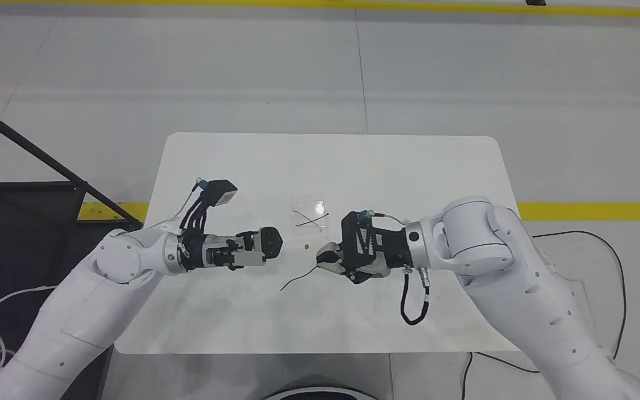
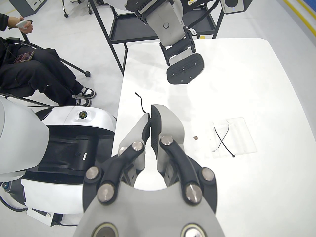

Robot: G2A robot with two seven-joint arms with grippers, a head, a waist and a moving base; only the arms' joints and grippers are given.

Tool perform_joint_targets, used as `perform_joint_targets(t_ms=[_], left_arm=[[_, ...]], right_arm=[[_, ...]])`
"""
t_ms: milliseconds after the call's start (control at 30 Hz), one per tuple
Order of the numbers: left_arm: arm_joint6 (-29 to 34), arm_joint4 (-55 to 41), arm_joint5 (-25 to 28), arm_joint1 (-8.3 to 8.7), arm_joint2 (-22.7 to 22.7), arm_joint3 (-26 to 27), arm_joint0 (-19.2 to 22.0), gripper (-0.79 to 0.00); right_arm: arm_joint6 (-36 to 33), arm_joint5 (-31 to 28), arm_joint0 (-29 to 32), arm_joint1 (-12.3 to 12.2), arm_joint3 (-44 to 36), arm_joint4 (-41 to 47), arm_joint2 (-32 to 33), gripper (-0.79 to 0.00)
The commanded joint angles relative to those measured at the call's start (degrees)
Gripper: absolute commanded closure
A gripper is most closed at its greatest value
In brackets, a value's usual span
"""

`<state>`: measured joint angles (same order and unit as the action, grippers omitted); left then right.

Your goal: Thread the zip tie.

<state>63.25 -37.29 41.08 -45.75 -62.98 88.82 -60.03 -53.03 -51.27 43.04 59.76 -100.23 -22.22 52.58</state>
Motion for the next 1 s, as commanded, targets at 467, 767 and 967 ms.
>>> perform_joint_targets(t_ms=[467, 767, 967], left_arm=[[0.0, 0.0, 0.0, 0.00, 0.0, 0.0, 0.0, -0.785], [0.6, 5.0, -1.3, -0.10, -0.1, 1.1, -0.6, -0.785], [3.1, -1.1, -3.1, -0.50, 1.4, 1.0, 0.6, -0.622]], right_arm=[[1.2, 1.0, 0.7, 0.0, -0.4, -0.6, 0.0, 0.000], [6.9, -1.9, 1.1, -0.1, 0.3, -3.9, 0.8, 0.000], [9.7, -4.8, 0.8, -0.2, 0.8, -6.0, 1.2, 0.000]])
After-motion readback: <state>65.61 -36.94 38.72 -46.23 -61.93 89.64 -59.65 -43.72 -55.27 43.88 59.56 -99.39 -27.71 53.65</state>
